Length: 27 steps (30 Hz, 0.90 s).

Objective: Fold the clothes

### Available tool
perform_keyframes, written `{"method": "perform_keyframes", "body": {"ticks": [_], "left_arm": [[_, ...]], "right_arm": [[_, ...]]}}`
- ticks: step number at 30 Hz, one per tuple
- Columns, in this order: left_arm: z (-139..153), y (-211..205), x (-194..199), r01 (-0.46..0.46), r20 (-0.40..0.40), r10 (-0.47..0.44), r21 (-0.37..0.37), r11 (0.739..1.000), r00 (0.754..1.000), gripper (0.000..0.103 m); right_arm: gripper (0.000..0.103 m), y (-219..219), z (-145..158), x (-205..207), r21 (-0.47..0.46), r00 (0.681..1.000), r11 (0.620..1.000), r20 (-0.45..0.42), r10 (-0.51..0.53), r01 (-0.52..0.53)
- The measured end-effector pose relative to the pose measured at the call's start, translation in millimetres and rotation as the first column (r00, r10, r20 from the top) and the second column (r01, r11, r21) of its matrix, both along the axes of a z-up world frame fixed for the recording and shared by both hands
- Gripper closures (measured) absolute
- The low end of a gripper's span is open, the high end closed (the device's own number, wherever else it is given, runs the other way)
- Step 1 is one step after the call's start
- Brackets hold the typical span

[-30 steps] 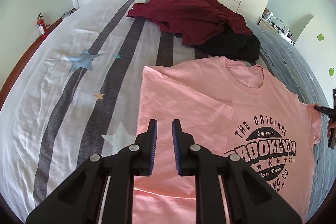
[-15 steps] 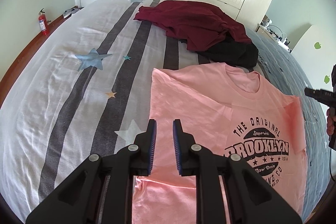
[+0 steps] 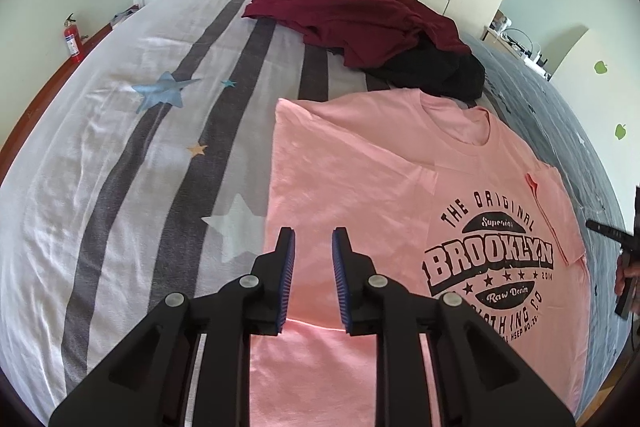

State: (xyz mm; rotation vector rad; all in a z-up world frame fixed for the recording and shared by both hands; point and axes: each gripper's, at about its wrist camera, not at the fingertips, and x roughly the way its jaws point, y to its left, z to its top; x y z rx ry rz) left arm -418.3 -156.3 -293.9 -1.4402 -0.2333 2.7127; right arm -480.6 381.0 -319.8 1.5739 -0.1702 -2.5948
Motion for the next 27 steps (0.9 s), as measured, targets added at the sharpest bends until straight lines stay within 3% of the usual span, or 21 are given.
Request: {"method": "perform_keyframes", "body": {"ticks": [4,8,12,17,22,27], "left_arm": [[-4,10,-2,0.009,0.009,-0.009,0.002,1.0,1.0,0.086],[-7,18,0,0.021,0.019,-0.021,-0.007,1.0,1.0,0.086],[-10,15,1,0.002,0.03,-0.002,-0.002,1.0,1.0,0.086],[-14,10,2,-0.013,0.034,0.013,-0.008,1.0,0.999,0.086],[-15,10,-2,-0.011,0.036,0.011,-0.012,1.0,0.999,0.085],[-14,13,-8,0.001,0.026,-0.001,-0.011,1.0,1.0,0.085]], "right_arm": [[0.073,-10,-12,26,0.024,0.999,0.999,-0.004,0.048,-0.048],[0.073,-9,-31,35,0.106,0.999,0.994,0.034,0.037,-0.041],[0.073,20,-43,43,0.071,0.998,0.997,0.055,-0.025,0.021],[0.073,28,-29,45,0.05,0.999,0.999,0.043,-0.014,0.011],[0.072,11,1,12,0.025,0.997,1.0,-0.074,0.01,-0.008],[0.074,-15,-7,-51,-0.022,0.996,0.999,-0.086,0.028,-0.03]]}}
